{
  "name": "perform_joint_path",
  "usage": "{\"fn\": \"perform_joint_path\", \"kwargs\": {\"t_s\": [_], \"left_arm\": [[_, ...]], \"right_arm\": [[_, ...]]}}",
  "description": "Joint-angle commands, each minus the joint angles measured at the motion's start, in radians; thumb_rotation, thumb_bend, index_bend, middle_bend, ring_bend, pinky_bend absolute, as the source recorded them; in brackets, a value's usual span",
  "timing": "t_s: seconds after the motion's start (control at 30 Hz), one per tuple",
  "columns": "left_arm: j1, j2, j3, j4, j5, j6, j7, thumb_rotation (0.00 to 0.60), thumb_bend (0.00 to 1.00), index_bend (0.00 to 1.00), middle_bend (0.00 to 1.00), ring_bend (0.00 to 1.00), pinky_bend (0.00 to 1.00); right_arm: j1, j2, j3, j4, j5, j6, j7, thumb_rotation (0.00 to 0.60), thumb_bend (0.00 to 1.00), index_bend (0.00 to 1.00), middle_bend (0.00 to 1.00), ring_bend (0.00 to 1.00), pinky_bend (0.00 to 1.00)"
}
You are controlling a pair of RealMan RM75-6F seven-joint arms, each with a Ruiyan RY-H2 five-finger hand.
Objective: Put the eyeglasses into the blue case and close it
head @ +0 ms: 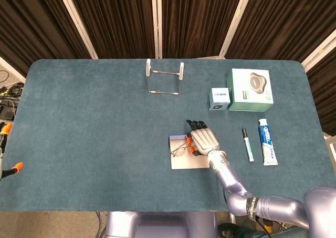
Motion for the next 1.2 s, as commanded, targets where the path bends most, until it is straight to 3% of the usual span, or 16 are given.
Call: {"fn": "perform_joint_path", "kwargs": {"t_s": [0.03,0.1,0.27,0.37,0.57,1.2], "left_arm": [[0.000,0.000,0.001,-0.001,0.001,0.001,-0.001,0.600,0.00,0.00,0.00,0.00,0.00],[0.000,0.000,0.002,-0.002,0.003,0.002,-0.001,0.600,0.00,0.00,0.00,0.00,0.00],[0.001,0.001,0.006,-0.005,0.011,0.006,0.001,0.600,0.00,0.00,0.00,0.00,0.00],[0.002,0.002,0.009,-0.010,0.019,0.010,0.002,0.600,0.00,0.00,0.00,0.00,0.00],[0.003,0.004,0.011,-0.017,0.027,0.015,0.003,0.600,0.00,0.00,0.00,0.00,0.00],[-0.013,0.001,-0.008,0.013,-0.042,-0.024,-0.013,0.600,0.00,0.00,0.00,0.00,0.00]], "right_arm": [[-0.001,0.000,0.001,-0.004,-0.010,0.002,0.009,0.600,0.23,0.36,0.00,0.00,0.00],[-0.003,0.002,0.001,-0.008,-0.020,0.007,0.012,0.600,0.13,0.24,0.00,0.00,0.00],[-0.016,0.031,0.000,-0.058,-0.105,0.043,0.039,0.600,0.08,0.16,0.00,0.00,0.00],[-0.028,0.053,-0.025,-0.092,-0.180,0.052,0.052,0.600,0.06,0.14,0.00,0.00,0.00],[-0.021,0.019,-0.042,-0.069,-0.214,0.050,0.031,0.600,0.05,0.13,0.00,0.00,0.00],[0.050,-0.137,0.013,0.122,-0.155,-0.034,0.024,0.600,0.05,0.13,0.00,0.00,0.00]]}}
